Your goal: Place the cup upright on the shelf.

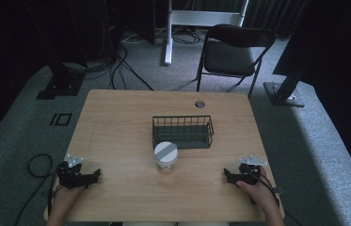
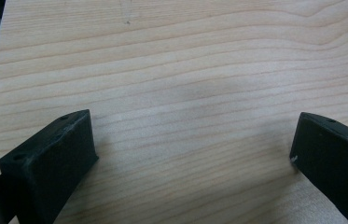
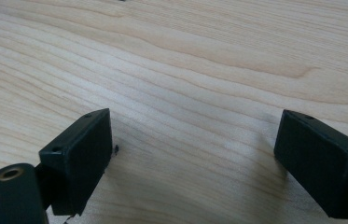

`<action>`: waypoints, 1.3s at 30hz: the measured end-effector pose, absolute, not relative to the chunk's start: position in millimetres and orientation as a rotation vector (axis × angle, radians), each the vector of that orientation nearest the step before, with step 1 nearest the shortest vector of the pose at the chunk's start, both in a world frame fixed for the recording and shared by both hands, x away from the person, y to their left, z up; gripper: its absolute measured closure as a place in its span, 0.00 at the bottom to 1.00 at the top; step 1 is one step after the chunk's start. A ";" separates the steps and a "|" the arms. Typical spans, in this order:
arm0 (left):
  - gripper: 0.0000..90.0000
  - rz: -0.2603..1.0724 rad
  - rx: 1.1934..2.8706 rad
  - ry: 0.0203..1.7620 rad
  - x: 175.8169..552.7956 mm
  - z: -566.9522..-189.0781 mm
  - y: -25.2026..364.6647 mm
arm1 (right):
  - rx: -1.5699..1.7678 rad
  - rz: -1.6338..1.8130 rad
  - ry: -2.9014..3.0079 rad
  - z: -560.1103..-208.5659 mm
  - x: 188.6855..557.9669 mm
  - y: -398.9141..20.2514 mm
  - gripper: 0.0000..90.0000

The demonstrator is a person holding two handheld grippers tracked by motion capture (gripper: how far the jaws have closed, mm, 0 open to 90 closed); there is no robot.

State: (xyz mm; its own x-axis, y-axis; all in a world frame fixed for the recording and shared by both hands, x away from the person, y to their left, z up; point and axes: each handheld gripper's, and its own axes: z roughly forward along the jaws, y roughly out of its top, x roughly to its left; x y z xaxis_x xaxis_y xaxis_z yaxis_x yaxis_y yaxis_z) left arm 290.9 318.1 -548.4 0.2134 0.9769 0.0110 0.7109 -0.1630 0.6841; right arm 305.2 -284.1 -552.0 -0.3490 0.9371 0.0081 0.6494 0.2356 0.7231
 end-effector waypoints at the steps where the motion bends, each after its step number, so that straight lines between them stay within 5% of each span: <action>1: 0.00 0.629 1.940 1.558 291.1 -548.4 317.9 | 1.452 0.899 2.086 -552.0 305.3 -284.2 0.12; 39: 0.00 0.628 1.940 1.557 290.3 -548.5 317.9 | 1.399 0.938 2.064 -545.1 307.4 -273.2 0.13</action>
State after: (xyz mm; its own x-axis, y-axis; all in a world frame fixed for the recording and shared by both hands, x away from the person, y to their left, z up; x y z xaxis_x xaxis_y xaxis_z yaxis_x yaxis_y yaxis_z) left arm 290.3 317.9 -548.5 0.2123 0.9772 0.0100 0.7104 -0.1613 0.6851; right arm 307.4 -273.2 -545.1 -0.3676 0.9300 -0.0070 0.6061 0.2452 0.7567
